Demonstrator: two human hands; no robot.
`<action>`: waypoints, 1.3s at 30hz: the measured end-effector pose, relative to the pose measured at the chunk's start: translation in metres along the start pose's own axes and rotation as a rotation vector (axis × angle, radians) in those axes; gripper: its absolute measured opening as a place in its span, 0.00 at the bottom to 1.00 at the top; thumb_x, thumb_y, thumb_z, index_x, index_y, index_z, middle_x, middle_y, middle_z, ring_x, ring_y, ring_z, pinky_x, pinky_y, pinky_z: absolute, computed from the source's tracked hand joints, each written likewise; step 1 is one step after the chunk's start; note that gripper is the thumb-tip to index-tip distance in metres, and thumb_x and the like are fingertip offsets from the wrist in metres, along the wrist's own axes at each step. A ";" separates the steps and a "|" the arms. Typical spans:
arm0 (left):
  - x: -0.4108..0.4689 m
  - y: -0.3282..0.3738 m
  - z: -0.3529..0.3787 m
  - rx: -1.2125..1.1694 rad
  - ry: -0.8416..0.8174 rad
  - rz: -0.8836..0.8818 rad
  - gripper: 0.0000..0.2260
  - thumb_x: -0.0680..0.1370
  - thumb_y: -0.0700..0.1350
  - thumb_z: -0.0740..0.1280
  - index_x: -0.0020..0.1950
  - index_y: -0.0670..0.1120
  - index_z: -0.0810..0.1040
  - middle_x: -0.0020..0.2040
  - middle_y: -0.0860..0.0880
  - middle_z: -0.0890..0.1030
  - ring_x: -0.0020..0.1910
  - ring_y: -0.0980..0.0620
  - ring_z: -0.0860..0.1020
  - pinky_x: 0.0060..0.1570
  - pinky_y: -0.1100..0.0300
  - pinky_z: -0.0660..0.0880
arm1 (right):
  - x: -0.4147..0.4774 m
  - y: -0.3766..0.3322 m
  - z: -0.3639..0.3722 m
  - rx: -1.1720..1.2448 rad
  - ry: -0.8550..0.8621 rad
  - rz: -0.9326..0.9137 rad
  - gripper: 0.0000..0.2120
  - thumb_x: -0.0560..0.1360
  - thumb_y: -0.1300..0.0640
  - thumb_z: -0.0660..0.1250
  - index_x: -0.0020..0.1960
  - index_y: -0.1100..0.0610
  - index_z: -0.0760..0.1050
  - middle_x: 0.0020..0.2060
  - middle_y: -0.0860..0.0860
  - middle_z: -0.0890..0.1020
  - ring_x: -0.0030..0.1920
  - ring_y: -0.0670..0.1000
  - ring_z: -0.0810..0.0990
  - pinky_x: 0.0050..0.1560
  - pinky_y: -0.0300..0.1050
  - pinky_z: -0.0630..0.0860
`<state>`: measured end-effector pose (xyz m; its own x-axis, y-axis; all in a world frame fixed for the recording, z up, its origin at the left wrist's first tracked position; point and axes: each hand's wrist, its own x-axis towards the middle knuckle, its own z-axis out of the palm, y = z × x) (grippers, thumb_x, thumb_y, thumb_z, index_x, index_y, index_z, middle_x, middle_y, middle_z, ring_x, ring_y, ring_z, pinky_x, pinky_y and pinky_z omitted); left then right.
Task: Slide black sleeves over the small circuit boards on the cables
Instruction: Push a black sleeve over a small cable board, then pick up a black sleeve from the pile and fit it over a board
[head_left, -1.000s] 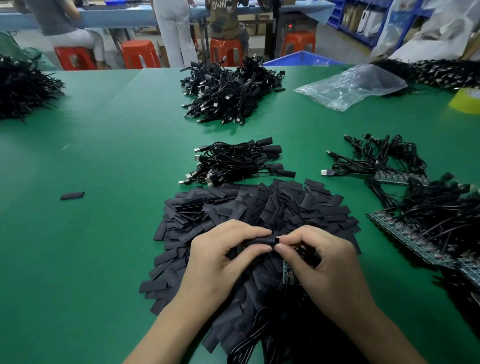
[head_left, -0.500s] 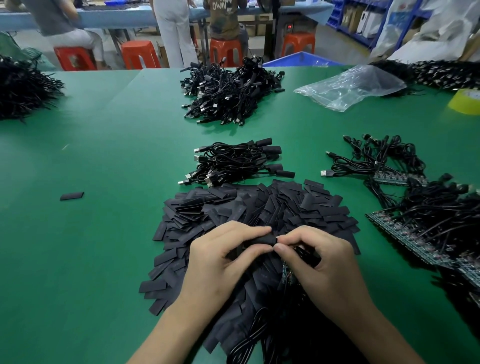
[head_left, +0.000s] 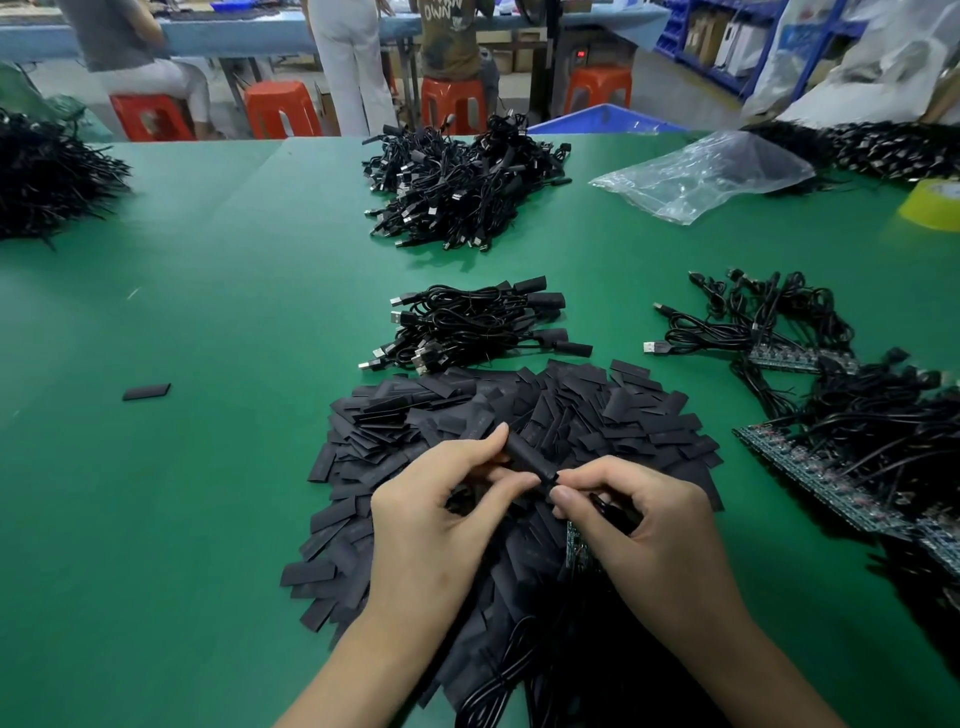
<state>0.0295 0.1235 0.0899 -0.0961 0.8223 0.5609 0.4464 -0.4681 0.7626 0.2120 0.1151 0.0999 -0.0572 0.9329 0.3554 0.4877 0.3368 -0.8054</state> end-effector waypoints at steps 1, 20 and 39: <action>-0.001 0.002 0.001 0.006 -0.015 0.006 0.19 0.71 0.46 0.79 0.60 0.44 0.85 0.46 0.54 0.86 0.45 0.59 0.84 0.52 0.68 0.77 | 0.000 -0.001 0.001 0.007 -0.001 0.001 0.03 0.75 0.57 0.76 0.45 0.50 0.85 0.39 0.38 0.85 0.43 0.41 0.85 0.43 0.31 0.76; 0.004 -0.003 -0.005 0.085 0.033 0.063 0.20 0.72 0.44 0.78 0.64 0.45 0.83 0.48 0.54 0.84 0.48 0.56 0.84 0.53 0.58 0.80 | 0.001 -0.003 -0.002 -0.124 -0.004 -0.085 0.07 0.75 0.50 0.73 0.53 0.47 0.84 0.46 0.37 0.84 0.49 0.39 0.83 0.48 0.34 0.77; 0.015 0.038 0.010 0.031 -0.401 0.019 0.10 0.81 0.53 0.66 0.45 0.51 0.82 0.38 0.59 0.82 0.39 0.62 0.80 0.43 0.66 0.73 | 0.018 -0.018 -0.022 0.837 0.263 0.309 0.07 0.71 0.52 0.70 0.44 0.54 0.84 0.47 0.55 0.87 0.38 0.46 0.83 0.35 0.39 0.81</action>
<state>0.0537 0.1209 0.1240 0.2648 0.8777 0.3994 0.4724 -0.4791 0.7398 0.2218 0.1234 0.1312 0.2194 0.9722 0.0820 -0.3451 0.1560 -0.9255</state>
